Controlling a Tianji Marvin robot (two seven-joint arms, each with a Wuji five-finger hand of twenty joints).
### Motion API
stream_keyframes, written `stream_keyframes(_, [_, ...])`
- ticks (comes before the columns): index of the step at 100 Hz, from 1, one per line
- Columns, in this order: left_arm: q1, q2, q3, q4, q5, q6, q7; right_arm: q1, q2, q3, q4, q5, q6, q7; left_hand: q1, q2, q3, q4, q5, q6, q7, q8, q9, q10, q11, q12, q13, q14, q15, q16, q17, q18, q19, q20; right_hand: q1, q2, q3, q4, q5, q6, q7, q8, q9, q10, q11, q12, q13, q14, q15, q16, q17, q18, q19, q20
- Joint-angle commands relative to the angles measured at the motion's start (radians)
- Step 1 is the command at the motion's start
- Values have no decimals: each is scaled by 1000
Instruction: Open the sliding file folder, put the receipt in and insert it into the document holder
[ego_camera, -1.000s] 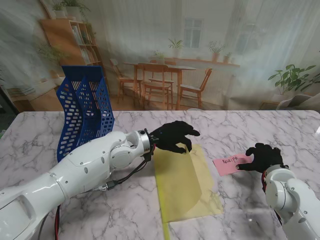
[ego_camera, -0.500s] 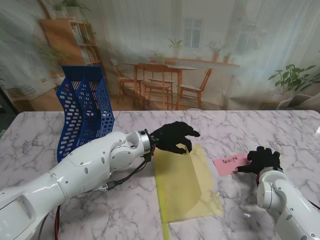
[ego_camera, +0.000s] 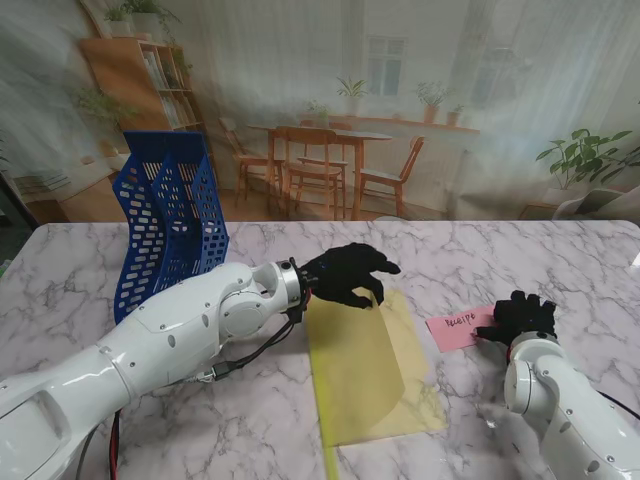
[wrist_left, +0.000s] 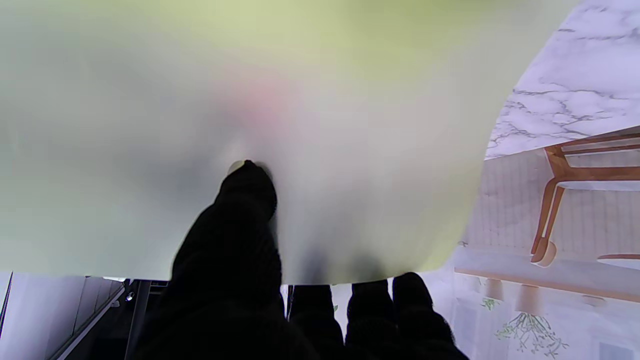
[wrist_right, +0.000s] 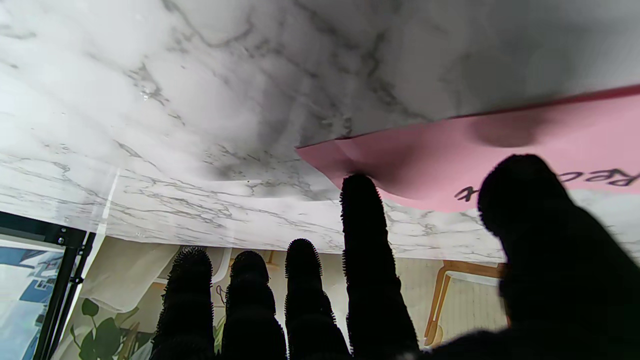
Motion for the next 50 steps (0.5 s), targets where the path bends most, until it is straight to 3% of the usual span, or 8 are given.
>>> stream_keyframes(1, [-4,1,-1,-6,2,-1,-15,-4,-8,-3,16,11,3,-11,39,77,-3,0,6,1,82,35,15,-21,18,6,17,-4,5,12,-10,-32,25,19,-54,-40,71,-25,21,3,0,9,-5,13,24,11,14,7,8,-12,-18,14,12,-13])
stream_keyframes(14, [-3,2,-2,-9,2,0,-18,-11,-11,5,12,6,-8,-39,39,76,-3,0,6,2,82,36,16,-20,18,6,17,-4,4,12,-11,-32,25,19,-56,-40,43,-32,-33,14,-14,4,-15,16,33,15,10,9,23,-9,-23,13,42,-9])
stream_keyframes(34, [1,2,-3,-11,1,0,-18,-20,-11,16,-3,-3,-6,-38,39,77,-3,0,6,1,81,37,16,-25,18,6,17,-5,4,12,-11,-32,25,19,-56,-35,14,-26,-102,41,-152,-97,-25,14,21,7,0,11,37,-11,-40,12,88,-31])
stream_keyframes(50, [2,4,-5,-15,1,0,-20,-15,-9,7,6,-13,15,-30,39,77,-3,0,6,2,82,38,16,-23,18,6,18,-5,4,13,-11,-33,24,18,-46,-41,13,-23,-55,48,-159,-119,-26,20,16,5,-3,12,40,-11,-44,13,98,-43])
